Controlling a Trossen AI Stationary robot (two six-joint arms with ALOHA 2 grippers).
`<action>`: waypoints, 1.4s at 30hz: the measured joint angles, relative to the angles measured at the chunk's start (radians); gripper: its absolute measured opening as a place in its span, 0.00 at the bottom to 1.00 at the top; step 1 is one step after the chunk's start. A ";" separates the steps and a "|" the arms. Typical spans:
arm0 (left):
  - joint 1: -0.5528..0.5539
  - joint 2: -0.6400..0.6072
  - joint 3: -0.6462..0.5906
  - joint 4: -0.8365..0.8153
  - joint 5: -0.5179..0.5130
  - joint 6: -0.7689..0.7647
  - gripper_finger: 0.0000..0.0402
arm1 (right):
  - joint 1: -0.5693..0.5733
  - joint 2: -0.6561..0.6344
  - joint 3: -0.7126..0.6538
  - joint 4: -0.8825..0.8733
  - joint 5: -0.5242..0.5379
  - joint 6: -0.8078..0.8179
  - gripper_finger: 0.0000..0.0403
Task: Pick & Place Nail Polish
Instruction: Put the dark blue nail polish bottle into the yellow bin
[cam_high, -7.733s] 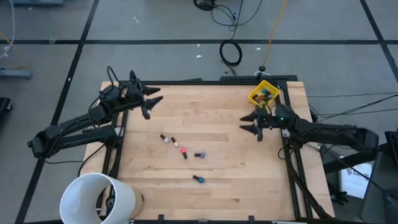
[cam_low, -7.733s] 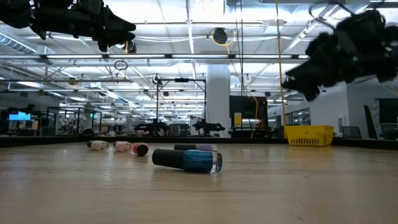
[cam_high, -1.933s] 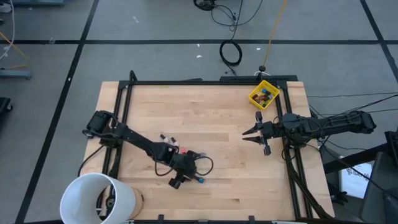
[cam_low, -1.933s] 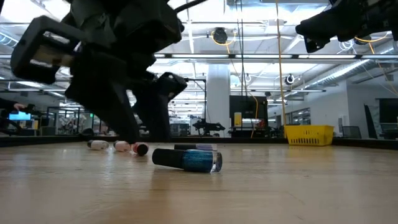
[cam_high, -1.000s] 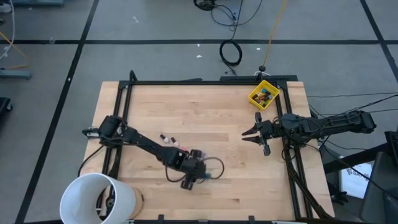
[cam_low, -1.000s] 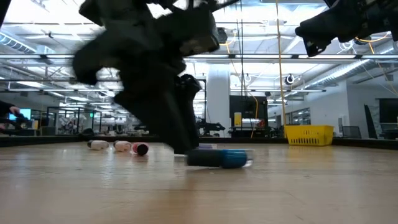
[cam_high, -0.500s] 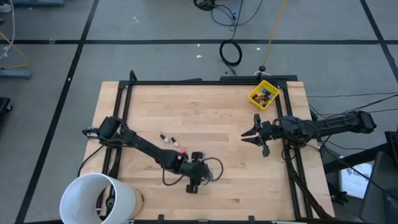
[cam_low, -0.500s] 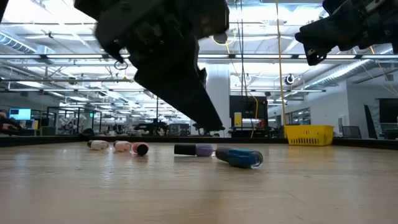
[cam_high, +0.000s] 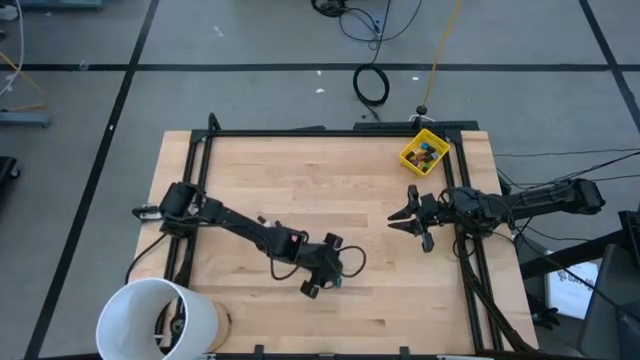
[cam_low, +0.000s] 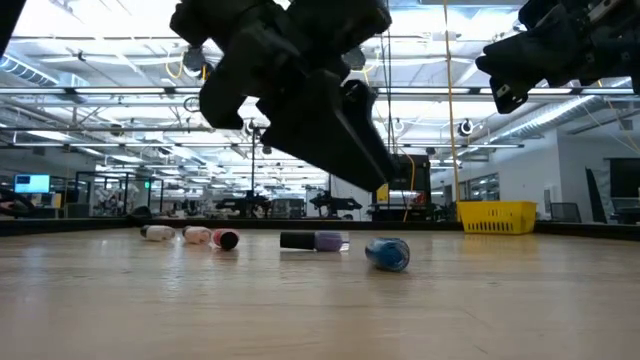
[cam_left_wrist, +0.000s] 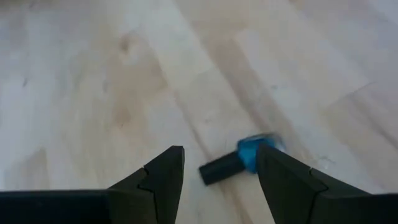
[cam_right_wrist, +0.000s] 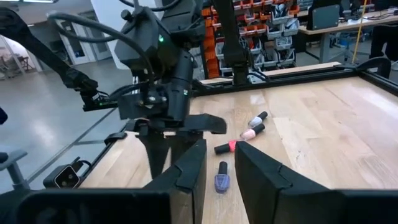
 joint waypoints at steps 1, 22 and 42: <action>0.005 0.000 0.000 0.009 0.019 0.022 0.49 | 0.000 0.000 0.000 0.000 0.000 0.000 0.18; 0.053 0.104 0.004 0.138 -0.001 -0.249 0.49 | 0.000 0.004 -0.001 0.000 -0.001 0.000 0.18; 0.035 0.101 0.007 -0.024 -0.076 -0.367 0.49 | 0.001 0.006 -0.001 -0.017 -0.005 0.000 0.18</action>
